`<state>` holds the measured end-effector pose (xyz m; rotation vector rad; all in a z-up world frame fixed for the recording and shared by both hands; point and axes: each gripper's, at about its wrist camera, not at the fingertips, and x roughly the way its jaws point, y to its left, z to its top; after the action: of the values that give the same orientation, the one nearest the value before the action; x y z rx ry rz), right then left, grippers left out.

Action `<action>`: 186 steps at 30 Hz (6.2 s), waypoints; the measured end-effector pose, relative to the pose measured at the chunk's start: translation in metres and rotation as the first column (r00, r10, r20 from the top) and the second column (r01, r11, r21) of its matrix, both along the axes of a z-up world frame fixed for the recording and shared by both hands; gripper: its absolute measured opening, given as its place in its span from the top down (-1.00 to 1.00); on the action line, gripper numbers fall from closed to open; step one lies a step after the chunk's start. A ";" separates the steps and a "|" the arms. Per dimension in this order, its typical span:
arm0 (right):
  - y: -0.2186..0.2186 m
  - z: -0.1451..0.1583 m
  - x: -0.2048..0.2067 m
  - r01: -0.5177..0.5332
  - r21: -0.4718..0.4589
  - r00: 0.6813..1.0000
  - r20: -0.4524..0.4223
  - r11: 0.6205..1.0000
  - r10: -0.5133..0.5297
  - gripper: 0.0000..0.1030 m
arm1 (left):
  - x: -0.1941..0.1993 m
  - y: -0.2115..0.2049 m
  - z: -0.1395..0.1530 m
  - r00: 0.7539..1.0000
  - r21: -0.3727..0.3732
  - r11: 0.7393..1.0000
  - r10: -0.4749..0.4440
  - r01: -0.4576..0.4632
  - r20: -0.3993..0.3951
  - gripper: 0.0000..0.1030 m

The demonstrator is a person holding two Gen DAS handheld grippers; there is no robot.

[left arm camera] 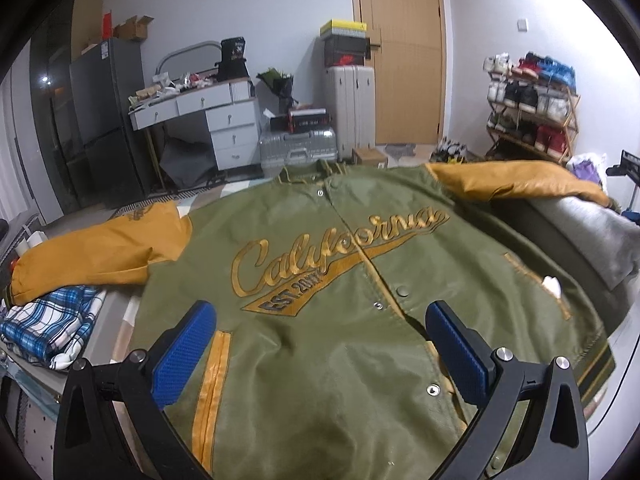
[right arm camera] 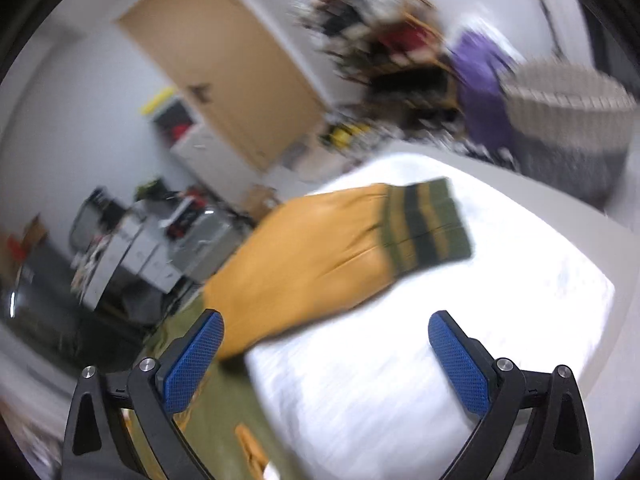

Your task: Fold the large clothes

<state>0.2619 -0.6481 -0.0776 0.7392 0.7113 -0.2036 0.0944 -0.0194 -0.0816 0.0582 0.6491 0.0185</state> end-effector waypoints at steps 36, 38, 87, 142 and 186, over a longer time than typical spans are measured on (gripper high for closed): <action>0.312 0.203 0.098 -0.222 -0.649 0.833 0.262 0.728 0.487 0.72 | -0.015 0.095 0.012 0.976 -0.084 0.974 0.215 -0.211 0.038 -0.98; 0.360 0.197 0.094 -0.300 -0.647 0.776 0.262 0.701 0.574 0.80 | -0.019 0.105 0.010 0.973 -0.093 0.970 0.229 -0.225 0.031 -0.98; 0.301 -0.130 0.052 -0.605 0.121 0.775 0.316 0.787 0.548 -0.81 | 0.301 -0.009 -0.126 0.816 -0.054 0.995 -0.099 0.084 -0.570 -0.98; 0.392 -0.064 0.092 -0.665 -0.320 0.723 -0.045 0.675 0.690 -0.13 | 0.215 0.047 -0.054 0.995 -0.370 0.924 -0.086 0.099 0.051 -0.98; 0.426 -0.073 -0.114 -0.739 -0.177 0.602 0.261 0.650 0.755 -0.90 | 0.109 0.391 -0.068 0.741 -0.688 0.378 0.571 -0.620 -0.354 0.07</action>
<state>0.1479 -0.2225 -0.1510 0.3494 0.6508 0.6707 0.2031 0.3717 -0.1499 -1.0673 0.6597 0.4542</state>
